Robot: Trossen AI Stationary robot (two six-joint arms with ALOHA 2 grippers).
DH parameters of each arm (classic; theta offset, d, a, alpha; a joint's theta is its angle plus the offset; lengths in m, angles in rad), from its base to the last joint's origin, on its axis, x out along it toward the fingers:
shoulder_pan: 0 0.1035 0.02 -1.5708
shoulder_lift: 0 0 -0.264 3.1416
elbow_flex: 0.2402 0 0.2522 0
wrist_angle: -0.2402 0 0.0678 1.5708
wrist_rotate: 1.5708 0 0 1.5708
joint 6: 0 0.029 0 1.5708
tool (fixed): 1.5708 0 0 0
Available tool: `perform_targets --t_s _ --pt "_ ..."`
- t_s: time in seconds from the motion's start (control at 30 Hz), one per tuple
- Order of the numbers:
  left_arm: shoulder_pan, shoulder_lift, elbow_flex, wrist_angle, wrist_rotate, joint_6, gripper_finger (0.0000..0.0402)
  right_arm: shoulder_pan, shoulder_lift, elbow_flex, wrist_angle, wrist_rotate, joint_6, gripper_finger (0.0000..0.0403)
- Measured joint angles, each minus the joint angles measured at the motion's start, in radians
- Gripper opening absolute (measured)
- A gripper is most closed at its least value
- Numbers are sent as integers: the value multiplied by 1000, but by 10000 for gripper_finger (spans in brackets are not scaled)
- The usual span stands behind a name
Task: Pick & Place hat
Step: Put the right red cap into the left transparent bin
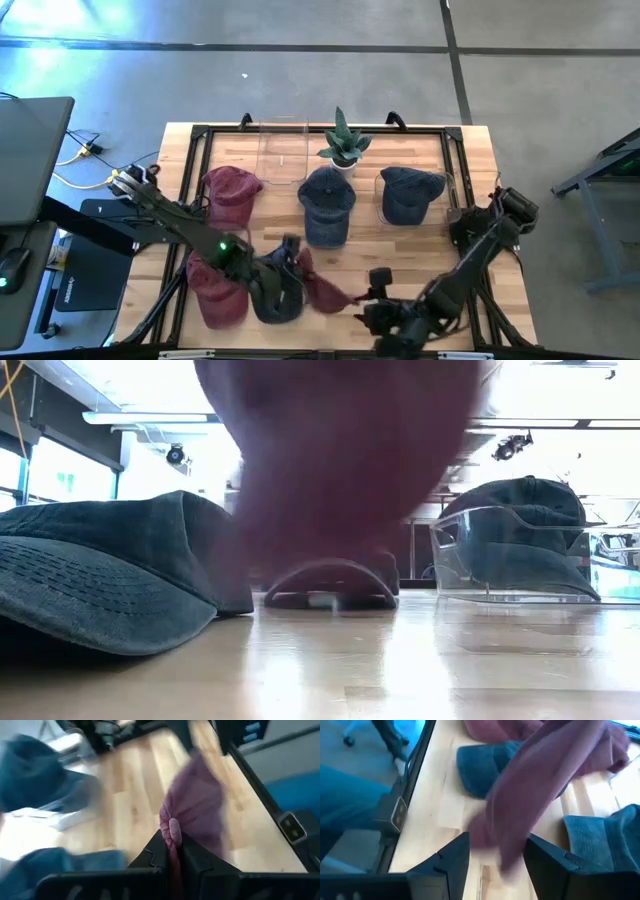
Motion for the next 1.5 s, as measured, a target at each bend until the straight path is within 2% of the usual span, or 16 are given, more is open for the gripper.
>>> perform_targets --t_s 0.2,0.33,0.47,0.57,0.77,0.9,1.1,1.3,1.5 --pt "101 -127 1 -78 -15 23 10 67 29 -6 10 143 79 157" --pt "201 -207 1 -181 -7 23 10 83 34 -103 178 219 49 148" --pt "331 -291 2 -252 -42 41 10 82 34 -237 417 233 -56 143" --pt "434 -344 1 -271 -49 147 10 69 30 -303 562 217 -135 142" --pt "664 -405 2 -260 -43 409 10 34 27 -327 657 120 -203 142" --pt "848 -394 1 -263 51 569 10 16 27 -327 659 88 -206 142" --pt "1078 -329 -4 -256 292 728 10 -5 27 -327 654 61 -260 142" --pt "1198 -256 -59 -202 523 810 10 -44 26 -327 582 68 -312 142" --pt "1249 -195 -116 -143 641 877 10 -85 -4 -326 373 124 -223 138"
